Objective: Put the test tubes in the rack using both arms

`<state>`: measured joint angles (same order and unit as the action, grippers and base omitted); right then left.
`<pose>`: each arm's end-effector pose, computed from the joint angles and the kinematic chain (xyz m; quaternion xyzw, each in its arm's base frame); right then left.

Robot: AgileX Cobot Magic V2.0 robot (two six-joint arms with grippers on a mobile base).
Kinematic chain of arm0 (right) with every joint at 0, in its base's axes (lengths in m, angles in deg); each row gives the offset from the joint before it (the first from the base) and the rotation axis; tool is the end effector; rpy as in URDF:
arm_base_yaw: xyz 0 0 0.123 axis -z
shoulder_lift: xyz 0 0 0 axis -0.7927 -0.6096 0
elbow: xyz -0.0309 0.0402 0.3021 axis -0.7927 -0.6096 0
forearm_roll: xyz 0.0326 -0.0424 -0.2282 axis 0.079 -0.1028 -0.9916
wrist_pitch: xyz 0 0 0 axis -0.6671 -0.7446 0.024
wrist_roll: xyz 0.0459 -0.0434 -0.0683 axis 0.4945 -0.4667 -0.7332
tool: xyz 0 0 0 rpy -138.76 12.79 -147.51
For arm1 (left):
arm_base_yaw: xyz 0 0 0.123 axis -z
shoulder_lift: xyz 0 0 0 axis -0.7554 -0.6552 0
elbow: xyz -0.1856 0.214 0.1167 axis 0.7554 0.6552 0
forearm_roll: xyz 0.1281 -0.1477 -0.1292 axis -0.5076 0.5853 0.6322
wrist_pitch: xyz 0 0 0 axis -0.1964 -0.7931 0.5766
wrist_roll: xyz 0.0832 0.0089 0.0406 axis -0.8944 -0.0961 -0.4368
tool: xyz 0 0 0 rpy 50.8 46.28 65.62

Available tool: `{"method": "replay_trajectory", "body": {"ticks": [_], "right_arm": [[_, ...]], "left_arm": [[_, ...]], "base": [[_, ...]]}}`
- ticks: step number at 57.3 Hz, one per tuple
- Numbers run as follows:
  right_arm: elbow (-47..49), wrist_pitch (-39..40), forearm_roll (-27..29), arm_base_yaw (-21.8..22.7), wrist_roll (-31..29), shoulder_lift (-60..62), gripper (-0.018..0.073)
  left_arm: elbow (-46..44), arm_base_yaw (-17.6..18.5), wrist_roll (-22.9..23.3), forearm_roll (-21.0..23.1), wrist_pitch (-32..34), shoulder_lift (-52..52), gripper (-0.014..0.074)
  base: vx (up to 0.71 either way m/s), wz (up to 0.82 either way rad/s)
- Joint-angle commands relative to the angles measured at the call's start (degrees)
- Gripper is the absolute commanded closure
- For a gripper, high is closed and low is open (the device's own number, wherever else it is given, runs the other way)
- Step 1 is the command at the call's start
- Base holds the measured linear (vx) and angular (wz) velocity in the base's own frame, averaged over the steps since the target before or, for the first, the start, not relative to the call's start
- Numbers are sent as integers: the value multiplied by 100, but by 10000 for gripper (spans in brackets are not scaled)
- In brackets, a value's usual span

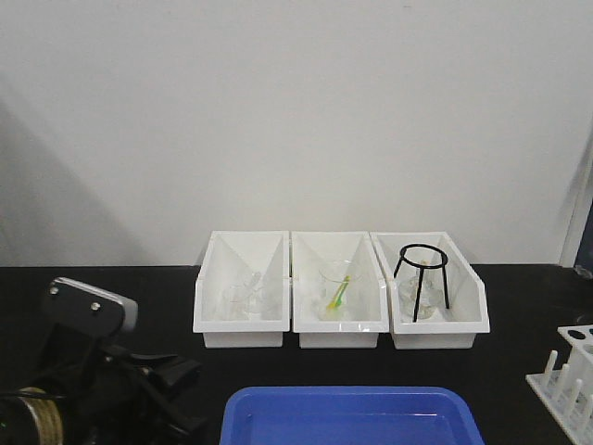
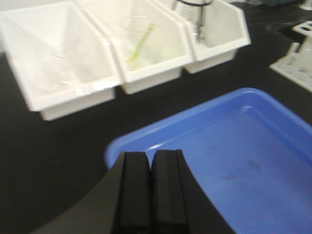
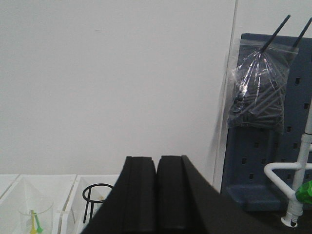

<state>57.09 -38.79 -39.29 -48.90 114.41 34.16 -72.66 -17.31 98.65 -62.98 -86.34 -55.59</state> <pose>0.1073 -0.0109 0.4136 0.0109 0.6653 -0.0667 0.7435 0.2091 -0.1278 0.3167 0.1745 0.8268 -0.1731 0.5059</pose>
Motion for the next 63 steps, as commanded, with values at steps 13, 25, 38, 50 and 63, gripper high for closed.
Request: {"method": "replay_trajectory", "body": {"ticks": [13, 25, 38, 50, 63], "right_arm": [[156, 269, -89, -3, -11, 15, 566], [156, 269, -89, -3, -11, 15, 566], [156, 269, -89, -3, -11, 15, 566], [156, 285, -89, -3, -11, 17, 566], [151, 285, -89, -3, -11, 12, 566]], "left_arm": [[825, -1009, -3243, 1579, 243, 2402, 617], [2535, -1996, -3214, 1556, 211, 4877, 617], [4177, -2563, -2632, 1549, -309, 7144, 617], [4688, -2606, -2394, 1557, -327, 7180, 617], [4688, -2606, -2225, 1604, -336, 7229, 617]], "base": [[0, 0], [0, 0], [0, 0], [0, 0], [0, 0]]}}
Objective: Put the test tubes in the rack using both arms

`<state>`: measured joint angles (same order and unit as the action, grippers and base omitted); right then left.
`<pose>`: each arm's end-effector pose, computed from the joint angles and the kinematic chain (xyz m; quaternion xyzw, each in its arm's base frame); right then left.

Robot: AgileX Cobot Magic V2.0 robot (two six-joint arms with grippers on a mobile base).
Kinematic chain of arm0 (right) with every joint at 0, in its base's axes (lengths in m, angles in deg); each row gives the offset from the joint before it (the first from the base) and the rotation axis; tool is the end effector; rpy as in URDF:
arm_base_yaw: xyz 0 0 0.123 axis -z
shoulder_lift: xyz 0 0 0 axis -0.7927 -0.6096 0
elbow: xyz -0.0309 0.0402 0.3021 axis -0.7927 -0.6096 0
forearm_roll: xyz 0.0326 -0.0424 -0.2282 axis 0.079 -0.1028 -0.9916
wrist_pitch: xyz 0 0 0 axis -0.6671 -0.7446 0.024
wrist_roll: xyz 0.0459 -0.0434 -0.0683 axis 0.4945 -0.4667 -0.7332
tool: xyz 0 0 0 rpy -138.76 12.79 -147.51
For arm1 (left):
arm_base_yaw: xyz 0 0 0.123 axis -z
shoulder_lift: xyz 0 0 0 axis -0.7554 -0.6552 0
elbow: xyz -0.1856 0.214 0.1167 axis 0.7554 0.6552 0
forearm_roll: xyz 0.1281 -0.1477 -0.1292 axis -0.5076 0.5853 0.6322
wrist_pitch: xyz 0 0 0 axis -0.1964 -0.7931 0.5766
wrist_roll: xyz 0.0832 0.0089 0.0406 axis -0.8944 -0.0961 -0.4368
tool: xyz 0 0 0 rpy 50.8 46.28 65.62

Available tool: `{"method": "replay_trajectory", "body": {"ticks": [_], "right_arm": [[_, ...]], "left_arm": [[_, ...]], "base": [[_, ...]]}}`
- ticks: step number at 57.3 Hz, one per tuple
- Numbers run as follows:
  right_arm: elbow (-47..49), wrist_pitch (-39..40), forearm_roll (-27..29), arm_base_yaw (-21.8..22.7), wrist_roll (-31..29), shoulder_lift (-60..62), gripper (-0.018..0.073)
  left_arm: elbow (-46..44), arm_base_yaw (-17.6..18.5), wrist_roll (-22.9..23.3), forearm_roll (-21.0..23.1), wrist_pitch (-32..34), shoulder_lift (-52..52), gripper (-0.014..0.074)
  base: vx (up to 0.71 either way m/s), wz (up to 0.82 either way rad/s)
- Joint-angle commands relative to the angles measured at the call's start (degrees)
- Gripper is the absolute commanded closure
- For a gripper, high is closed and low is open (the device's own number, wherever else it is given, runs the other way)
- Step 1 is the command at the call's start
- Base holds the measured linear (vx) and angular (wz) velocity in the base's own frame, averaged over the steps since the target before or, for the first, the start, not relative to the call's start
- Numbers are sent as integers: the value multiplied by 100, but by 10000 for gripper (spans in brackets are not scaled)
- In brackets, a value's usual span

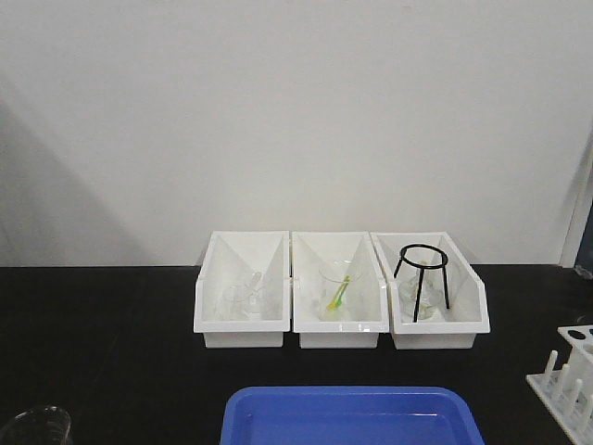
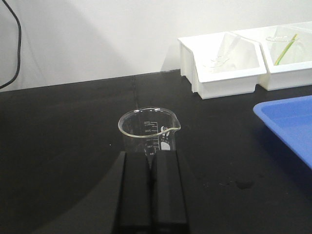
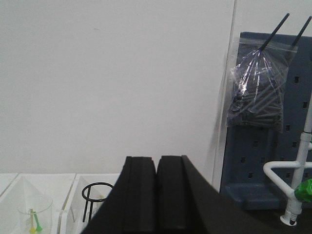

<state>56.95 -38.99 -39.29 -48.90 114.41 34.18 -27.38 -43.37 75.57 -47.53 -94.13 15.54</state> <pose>0.1073 -0.0111 0.4126 0.0119 0.6669 -0.0675 0.7420 0.0191 -0.0021 0.1860 0.0398 0.7503 -0.0318 0.6592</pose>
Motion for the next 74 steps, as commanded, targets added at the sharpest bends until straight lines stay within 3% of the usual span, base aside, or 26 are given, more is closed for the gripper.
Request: {"method": "replay_trajectory", "body": {"ticks": [1, 42, 52, 56, 59, 69, 74], "right_arm": [[165, 305, -89, -3, -11, 10, 566], [165, 305, -89, -3, -11, 10, 566], [164, 246, -319, -3, 27, 10, 566], [92, 260, 262, -3, -85, 22, 566], [-66, 267, 904, -3, -503, 94, 566], [-1072, 267, 3564, -3, -3092, 696, 566], [-1761, 267, 4205, -3, -3785, 1322, 566]], "left_arm": [[154, 0, 83, 58, 442, 116, 617], [154, 0, 83, 58, 442, 116, 617], [154, 0, 83, 58, 442, 116, 617], [154, 0, 83, 58, 442, 116, 617], [154, 0, 83, 58, 442, 116, 617], [154, 0, 83, 58, 442, 116, 617], [154, 0, 83, 58, 442, 116, 617]], "base": [[0, 0], [0, 0], [0, 0], [0, 0], [0, 0], [0, 0], [0, 0]]}}
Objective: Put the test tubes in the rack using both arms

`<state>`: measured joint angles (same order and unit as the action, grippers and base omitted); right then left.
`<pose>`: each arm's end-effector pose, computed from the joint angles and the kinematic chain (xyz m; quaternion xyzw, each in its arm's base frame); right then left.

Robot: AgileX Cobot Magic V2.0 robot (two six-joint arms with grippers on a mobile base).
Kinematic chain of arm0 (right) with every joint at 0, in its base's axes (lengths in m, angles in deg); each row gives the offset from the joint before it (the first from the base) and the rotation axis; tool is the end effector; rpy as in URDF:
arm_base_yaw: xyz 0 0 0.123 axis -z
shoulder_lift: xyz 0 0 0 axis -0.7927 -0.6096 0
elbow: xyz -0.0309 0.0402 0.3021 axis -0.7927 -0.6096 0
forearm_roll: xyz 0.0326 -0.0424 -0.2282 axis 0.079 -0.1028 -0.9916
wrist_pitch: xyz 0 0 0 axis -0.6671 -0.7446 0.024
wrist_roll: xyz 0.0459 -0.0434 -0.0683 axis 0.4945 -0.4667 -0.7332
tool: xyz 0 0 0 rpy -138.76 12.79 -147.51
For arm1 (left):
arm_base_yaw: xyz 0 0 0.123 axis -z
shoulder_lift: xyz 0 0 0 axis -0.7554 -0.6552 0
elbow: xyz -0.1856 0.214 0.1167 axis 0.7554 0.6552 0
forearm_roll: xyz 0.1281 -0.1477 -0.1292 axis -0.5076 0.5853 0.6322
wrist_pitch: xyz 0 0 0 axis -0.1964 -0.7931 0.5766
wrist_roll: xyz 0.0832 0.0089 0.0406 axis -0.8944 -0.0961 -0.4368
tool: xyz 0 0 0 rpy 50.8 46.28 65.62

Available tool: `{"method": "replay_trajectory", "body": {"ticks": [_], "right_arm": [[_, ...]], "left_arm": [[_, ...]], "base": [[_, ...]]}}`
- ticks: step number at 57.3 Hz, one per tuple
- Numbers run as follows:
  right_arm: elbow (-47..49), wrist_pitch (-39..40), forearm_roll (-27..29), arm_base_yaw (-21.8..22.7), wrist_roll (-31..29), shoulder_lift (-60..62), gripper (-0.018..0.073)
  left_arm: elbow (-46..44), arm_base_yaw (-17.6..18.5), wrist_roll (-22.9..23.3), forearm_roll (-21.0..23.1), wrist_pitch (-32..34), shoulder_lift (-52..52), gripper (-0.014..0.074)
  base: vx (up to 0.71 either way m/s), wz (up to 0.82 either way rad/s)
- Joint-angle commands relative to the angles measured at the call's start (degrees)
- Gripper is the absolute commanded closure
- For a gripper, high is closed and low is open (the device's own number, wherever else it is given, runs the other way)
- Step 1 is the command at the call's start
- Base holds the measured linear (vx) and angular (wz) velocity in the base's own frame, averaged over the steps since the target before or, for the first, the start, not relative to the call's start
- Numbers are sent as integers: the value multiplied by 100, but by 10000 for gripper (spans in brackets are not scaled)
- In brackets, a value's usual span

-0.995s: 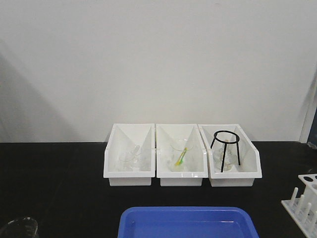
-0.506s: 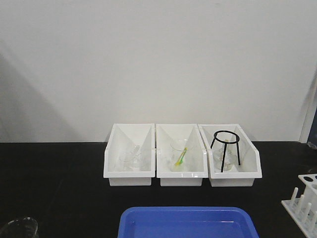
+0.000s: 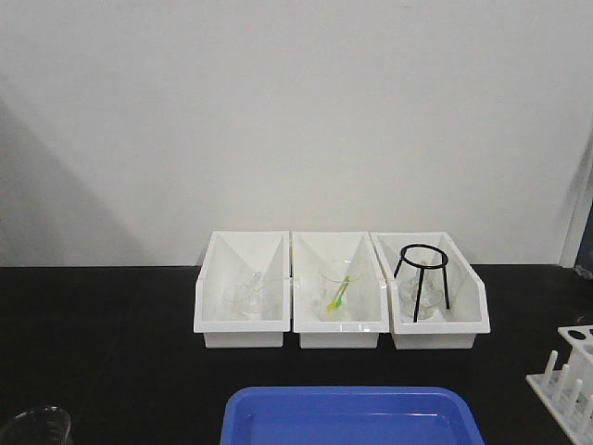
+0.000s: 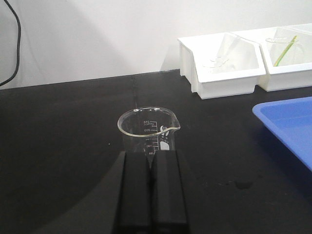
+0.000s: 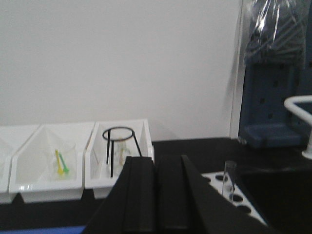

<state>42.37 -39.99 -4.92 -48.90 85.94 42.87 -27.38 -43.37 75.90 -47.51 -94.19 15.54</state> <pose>0.0818 -0.0071 0.3415 0.0383 0.7161 -0.0204 0.6967 0.0191 -0.0021 0.1859 0.0376 0.7507 -0.0338 0.6587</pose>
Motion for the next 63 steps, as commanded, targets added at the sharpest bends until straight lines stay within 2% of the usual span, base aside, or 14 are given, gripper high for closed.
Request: {"method": "replay_trajectory", "body": {"ticks": [1, 17, 22, 29, 63], "right_arm": [[-423, 368, 841, -3, -1011, 572, 566], [-2613, 355, 1067, -3, -1042, 3012, 566], [-3046, 449, 1254, -11, -1036, 3079, 566], [-3041, -2, 1266, 0, -1074, 2869, 566], [-3041, -59, 1273, 0, -1088, 3159, 566]], "left_arm": [[154, 0, 50, 56, 448, 116, 617], [154, 0, 50, 56, 448, 116, 617], [154, 0, 50, 56, 445, 123, 617], [154, 0, 50, 56, 444, 118, 617], [154, 0, 50, 56, 432, 121, 617]], "base": [[0, 0], [0, 0], [0, 0], [0, 0], [0, 0]]}}
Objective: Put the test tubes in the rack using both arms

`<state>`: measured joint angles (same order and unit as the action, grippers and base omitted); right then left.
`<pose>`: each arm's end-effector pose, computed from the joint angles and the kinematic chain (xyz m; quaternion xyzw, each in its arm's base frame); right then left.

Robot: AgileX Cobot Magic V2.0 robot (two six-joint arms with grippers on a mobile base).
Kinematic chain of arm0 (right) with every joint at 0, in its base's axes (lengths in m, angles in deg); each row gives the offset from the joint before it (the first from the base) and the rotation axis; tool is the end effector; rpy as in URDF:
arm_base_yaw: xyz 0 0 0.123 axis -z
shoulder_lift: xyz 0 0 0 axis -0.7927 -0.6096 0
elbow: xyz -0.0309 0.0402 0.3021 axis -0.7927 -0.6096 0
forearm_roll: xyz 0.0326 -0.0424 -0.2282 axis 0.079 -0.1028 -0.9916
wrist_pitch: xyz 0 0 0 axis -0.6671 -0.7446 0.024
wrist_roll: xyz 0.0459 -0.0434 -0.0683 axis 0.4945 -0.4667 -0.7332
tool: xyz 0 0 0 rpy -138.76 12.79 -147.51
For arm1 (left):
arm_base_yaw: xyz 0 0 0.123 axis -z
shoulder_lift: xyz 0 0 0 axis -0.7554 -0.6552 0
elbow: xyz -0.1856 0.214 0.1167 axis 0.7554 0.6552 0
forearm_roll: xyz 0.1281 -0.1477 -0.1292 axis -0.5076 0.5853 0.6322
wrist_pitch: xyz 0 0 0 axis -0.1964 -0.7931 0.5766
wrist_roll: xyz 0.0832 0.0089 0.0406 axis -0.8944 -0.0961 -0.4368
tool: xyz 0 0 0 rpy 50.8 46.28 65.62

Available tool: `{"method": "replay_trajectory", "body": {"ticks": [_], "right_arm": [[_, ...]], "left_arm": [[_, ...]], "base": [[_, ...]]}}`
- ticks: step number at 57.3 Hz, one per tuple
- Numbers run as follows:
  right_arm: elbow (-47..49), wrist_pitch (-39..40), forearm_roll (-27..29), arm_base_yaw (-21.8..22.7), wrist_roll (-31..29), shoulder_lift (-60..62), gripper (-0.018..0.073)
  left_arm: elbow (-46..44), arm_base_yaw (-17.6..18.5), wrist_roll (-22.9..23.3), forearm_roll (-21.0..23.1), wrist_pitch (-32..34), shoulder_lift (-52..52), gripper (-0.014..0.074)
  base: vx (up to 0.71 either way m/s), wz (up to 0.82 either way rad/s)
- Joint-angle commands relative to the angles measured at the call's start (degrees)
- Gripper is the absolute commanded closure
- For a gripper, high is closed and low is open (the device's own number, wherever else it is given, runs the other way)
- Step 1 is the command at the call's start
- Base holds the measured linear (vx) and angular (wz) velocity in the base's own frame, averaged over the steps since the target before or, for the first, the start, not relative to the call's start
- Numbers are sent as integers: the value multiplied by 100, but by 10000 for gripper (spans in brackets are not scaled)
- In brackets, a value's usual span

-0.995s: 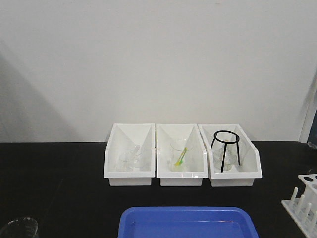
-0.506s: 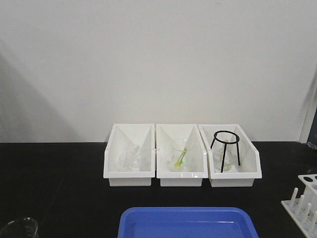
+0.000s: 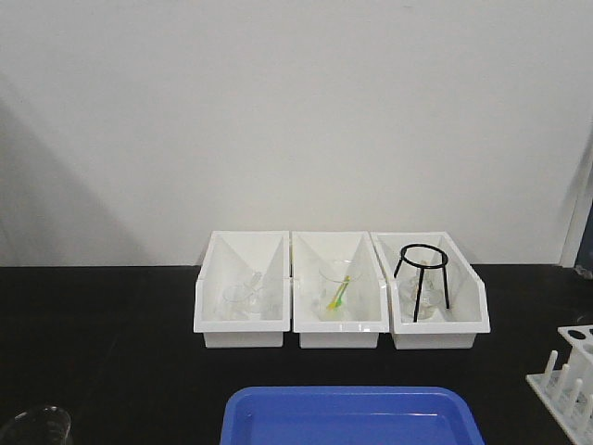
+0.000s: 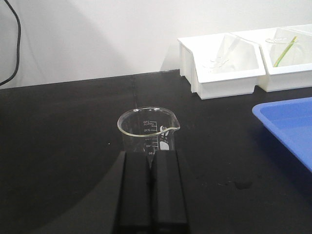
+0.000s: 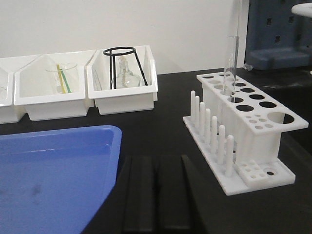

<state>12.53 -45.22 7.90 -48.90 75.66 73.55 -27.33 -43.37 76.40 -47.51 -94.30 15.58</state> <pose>0.0196 -0.0020 0.1875 0.0513 0.7424 -0.0006 0.6680 0.0190 -0.0021 0.1855 0.0344 0.7516 -0.0366 0.6577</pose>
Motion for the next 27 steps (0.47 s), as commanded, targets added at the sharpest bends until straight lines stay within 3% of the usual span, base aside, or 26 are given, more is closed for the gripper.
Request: {"method": "replay_trajectory", "body": {"ticks": [1, 27], "right_arm": [[-58, 450, -9, 0, -61, 73, 566], [-58, 424, -9, 0, -61, 83, 566]], "left_arm": [[150, 0, 0, 56, 443, 117, 617], [150, 0, 0, 56, 443, 117, 617]], "base": [[0, 0], [0, 0]]}}
